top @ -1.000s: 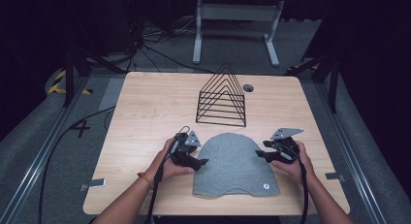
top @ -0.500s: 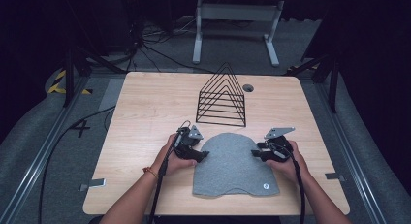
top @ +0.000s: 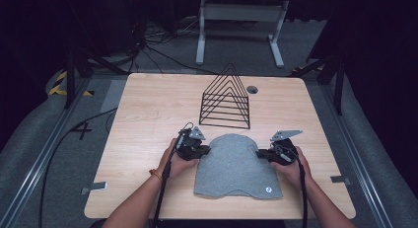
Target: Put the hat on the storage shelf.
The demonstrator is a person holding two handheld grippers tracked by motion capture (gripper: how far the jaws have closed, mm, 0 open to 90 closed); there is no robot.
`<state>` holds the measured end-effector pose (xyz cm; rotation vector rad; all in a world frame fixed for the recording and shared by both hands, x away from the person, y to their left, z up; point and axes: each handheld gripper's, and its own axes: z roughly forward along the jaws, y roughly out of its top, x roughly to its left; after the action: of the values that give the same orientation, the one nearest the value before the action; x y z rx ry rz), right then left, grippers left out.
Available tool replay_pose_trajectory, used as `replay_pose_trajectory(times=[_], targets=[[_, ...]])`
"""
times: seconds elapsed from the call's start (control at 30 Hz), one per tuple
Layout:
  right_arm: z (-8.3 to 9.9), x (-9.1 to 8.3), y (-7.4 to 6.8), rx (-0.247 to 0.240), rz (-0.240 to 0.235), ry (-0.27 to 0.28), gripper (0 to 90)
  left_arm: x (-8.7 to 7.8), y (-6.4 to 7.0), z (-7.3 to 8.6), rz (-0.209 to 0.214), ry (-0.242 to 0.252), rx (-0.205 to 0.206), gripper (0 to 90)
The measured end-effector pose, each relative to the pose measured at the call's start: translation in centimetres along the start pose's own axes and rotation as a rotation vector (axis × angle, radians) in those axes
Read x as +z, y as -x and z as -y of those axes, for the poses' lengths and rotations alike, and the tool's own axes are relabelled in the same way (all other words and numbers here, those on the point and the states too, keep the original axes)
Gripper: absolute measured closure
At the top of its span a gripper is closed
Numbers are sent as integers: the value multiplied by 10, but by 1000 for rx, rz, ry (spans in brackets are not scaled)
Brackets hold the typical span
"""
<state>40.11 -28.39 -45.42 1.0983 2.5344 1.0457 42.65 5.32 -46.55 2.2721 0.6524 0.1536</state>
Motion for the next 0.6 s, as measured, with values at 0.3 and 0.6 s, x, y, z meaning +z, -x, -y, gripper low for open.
replay_pose_trajectory(times=[0.3, 0.6], targets=[[-9, -21, -10, -58, 18, 76, 863, -21, 6, -12, -1, 50, 54, 870], [-20, -43, -17, -95, 32, 143, 863, -44, 8, -25, -4, 114, 106, 873]])
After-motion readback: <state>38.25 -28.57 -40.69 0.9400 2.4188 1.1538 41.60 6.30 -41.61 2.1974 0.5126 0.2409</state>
